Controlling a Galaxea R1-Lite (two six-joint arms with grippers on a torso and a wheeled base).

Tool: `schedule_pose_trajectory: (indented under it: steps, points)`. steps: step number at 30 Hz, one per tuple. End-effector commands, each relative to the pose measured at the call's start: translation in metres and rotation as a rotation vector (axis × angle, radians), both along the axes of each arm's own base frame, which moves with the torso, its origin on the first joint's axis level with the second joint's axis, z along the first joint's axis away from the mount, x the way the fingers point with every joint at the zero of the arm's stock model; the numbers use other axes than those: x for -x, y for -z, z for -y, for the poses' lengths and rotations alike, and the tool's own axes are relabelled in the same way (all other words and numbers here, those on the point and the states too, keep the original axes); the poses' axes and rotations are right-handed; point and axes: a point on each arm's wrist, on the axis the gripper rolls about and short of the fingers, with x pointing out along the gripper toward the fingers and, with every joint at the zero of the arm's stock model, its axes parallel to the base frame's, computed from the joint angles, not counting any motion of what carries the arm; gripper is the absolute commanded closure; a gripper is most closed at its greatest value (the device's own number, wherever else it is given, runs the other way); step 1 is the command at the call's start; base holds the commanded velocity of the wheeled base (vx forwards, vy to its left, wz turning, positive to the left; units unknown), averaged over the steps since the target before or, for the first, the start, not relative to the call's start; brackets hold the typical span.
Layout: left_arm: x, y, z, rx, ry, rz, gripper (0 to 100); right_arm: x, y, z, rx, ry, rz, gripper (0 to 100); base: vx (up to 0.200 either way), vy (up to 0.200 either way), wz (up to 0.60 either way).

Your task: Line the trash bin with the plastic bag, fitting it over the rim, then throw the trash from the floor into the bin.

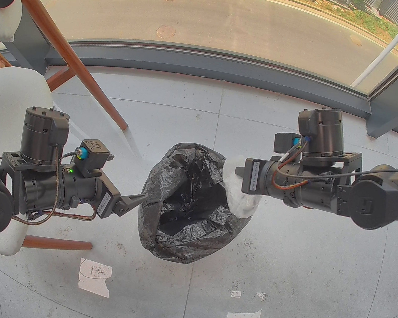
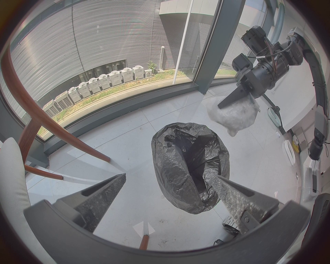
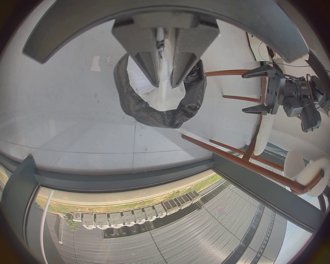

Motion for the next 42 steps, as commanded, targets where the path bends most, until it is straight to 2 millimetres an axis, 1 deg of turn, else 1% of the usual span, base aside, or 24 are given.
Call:
schedule_pose_trajectory:
  steps: [1, 2, 4, 13, 20, 30, 31, 37, 40, 42]
  points:
    - [0.000, 0.000, 0.000, 0.000, 0.000, 0.000, 0, -0.009, 0.018, -0.015, 0.023, -0.014, -0.028, 100, 0.000, 0.000, 0.00]
    - [0.000, 0.000, 0.000, 0.000, 0.000, 0.000, 0, -0.012, 0.022, -0.023, 0.023, -0.022, -0.026, 100, 0.000, 0.000, 0.00]
    - [0.000, 0.000, -0.001, 0.001, -0.002, 0.002, 0, -0.016, 0.027, -0.030, 0.027, -0.025, -0.030, 100, 0.000, 0.000, 0.00]
    - [-0.002, 0.000, -0.004, 0.000, -0.015, 0.002, 0, -0.028, 0.047, -0.044, 0.029, -0.020, -0.060, 100, 0.000, 0.000, 0.00]
    - [-0.002, 0.000, -0.004, 0.000, -0.015, 0.002, 0, -0.038, 0.052, -0.051, 0.024, -0.013, -0.052, 100, 0.000, 0.000, 0.00]
    - [-0.002, -0.001, -0.003, 0.005, -0.012, 0.011, 0, -0.041, 0.052, -0.054, 0.021, -0.012, -0.045, 100, 0.000, 0.000, 0.00]
    - [-0.002, -0.001, -0.003, 0.005, -0.012, 0.011, 0, -0.041, 0.051, -0.054, 0.018, -0.013, -0.043, 0, 0.000, 0.000, 0.00]
    - [-0.001, -0.001, -0.001, 0.005, -0.003, 0.011, 0, -0.042, 0.040, -0.054, 0.002, 0.013, -0.010, 0, 0.000, 0.000, 0.00]
    - [-0.001, -0.002, -0.001, 0.007, -0.002, 0.014, 0, -0.043, 0.038, -0.052, -0.002, 0.022, -0.006, 0, 0.000, 0.000, 0.00]
    - [0.000, -0.002, -0.001, 0.009, 0.001, 0.015, 0, -0.039, 0.029, -0.050, -0.030, 0.037, -0.002, 0, 0.000, 0.000, 0.00]
